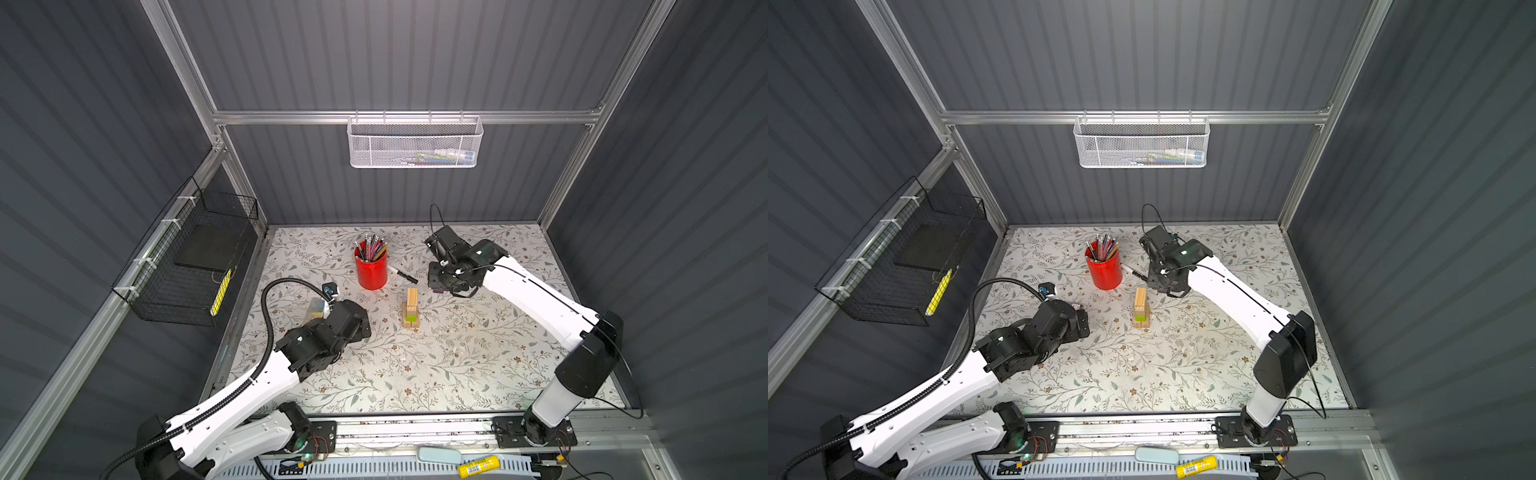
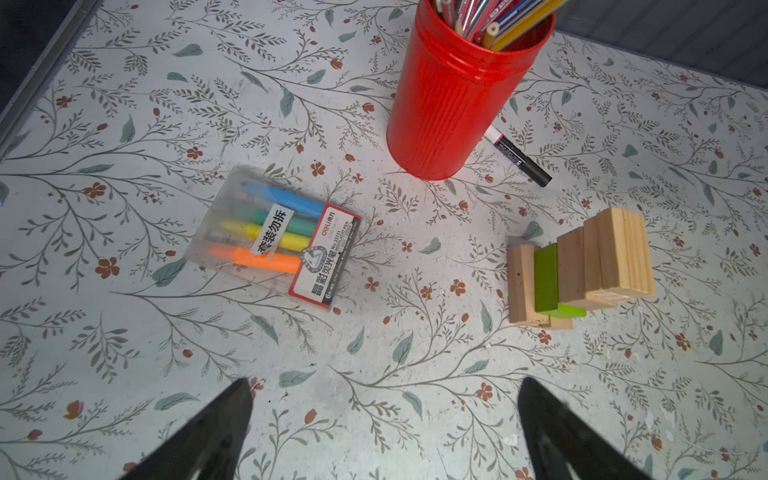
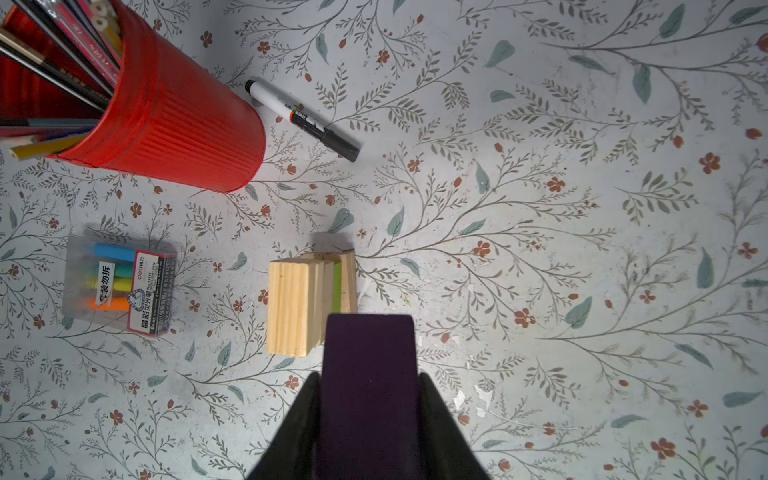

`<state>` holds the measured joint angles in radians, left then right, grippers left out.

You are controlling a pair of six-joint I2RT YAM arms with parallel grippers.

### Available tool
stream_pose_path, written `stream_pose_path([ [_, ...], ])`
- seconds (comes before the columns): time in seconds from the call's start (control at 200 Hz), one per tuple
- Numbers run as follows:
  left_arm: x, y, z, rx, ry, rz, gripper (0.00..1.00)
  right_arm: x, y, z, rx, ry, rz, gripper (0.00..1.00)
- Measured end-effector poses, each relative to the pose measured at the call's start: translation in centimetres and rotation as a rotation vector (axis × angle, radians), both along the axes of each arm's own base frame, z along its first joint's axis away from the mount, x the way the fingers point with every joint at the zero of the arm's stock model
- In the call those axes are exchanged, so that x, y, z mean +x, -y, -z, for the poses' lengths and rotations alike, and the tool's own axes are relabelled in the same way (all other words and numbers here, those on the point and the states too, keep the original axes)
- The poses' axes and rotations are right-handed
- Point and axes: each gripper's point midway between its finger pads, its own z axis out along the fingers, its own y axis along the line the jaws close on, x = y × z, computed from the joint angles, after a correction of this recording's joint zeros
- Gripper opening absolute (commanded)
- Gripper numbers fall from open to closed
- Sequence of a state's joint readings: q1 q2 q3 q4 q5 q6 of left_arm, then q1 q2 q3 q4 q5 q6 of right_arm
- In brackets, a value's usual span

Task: Build the wood block tower
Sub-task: 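Carry the purple block with the right gripper over the stack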

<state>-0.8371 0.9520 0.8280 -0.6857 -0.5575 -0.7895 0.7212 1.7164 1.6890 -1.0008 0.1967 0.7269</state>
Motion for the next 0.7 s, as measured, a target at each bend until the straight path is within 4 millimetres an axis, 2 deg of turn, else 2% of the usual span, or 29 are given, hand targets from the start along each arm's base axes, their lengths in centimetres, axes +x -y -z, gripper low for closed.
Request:
stream_pose_path([
  [0.185, -0.7, -1.2, 0.3, 0.001, 0.0, -0.035, 1.0, -0.1, -4.1, 0.7, -0.009, -0.017, -0.023, 0.27],
  [0.29, -0.8, -1.5, 0.1, -0.008, 0.006, -0.046, 1.0, -0.2, -5.6, 1.4, -0.013, -0.03, -0.029, 0.27],
  [0.54, -0.9, -1.7, 0.4, -0.005, -0.002, -0.057, 1.0, 0.0, -6.3, 4.9, -0.076, -0.092, -0.021, 0.27],
  [0.7, -0.9, -1.7, 0.4, -0.006, -0.003, -0.058, 1.0, 0.1, -6.2, 5.6, -0.095, -0.1, -0.013, 0.27],
])
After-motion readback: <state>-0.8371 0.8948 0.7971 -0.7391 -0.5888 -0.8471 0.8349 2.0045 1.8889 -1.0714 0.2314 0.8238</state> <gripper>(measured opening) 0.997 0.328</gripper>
